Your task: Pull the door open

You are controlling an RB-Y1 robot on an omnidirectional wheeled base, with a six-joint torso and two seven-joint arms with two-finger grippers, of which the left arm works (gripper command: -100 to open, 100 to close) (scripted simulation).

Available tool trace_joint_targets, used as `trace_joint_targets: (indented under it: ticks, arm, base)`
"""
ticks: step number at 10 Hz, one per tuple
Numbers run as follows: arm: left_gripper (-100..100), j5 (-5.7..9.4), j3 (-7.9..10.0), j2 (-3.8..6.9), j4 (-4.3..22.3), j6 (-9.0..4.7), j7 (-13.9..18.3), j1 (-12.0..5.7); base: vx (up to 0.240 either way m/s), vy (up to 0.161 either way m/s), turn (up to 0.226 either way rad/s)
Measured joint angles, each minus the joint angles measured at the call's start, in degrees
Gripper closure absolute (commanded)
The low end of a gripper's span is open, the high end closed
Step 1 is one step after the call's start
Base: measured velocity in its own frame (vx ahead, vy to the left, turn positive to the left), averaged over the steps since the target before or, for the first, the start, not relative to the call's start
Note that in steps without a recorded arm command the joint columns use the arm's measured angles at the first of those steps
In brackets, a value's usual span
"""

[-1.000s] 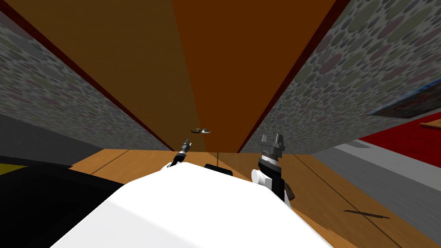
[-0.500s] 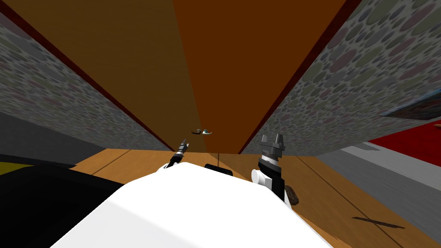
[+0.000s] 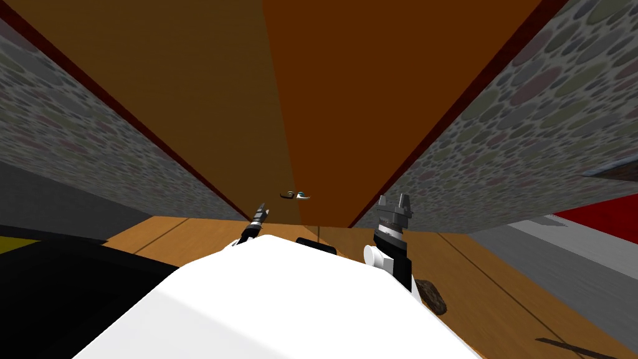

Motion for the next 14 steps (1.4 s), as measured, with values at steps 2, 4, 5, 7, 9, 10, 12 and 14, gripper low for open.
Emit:
trace_joint_targets:
  ticks: [2,4,5,7,9,10,12,14]
  arm:
    - [-100,-0.51,-0.92,-0.8,1.8,-0.83,0.0,-2.42]
    - [-100,-0.97,-1.75,-2.17,1.1,-1.18,-0.3,-3.23]
    - [-100,-1.08,-1.99,-2.75,-1.4,-0.31,-0.6,-2.58]
    - [100,-1.08,-2.0,-2.77,-1.5,-0.16,-0.6,-2.57]
    - [100,-1.13,-2.09,-2.84,-1.4,-0.25,-0.6,-2.63]
    - [100,-1.15,-2.14,-2.87,-1.4,-0.25,-0.6,-2.64]
    - [100,-1.15,-2.15,-2.89,-1.4,-0.26,-0.6,-2.63]
    - [100,-1.12,-2.11,-2.16,-1.7,-0.4,-0.3,-1.92]
  base:
    - [0.183,0.016,-0.107]
    - [0.132,-0.065,-0.105]
    - [0.038,-0.024,-0.002]
    - [-0.007,0.003,-0.004]
    - [-0.01,0.006,-0.01]
    - [0.0,0.0,0.0]
    - [-0.072,0.006,-0.001]
    - [-0.17,0.012,-0.039]
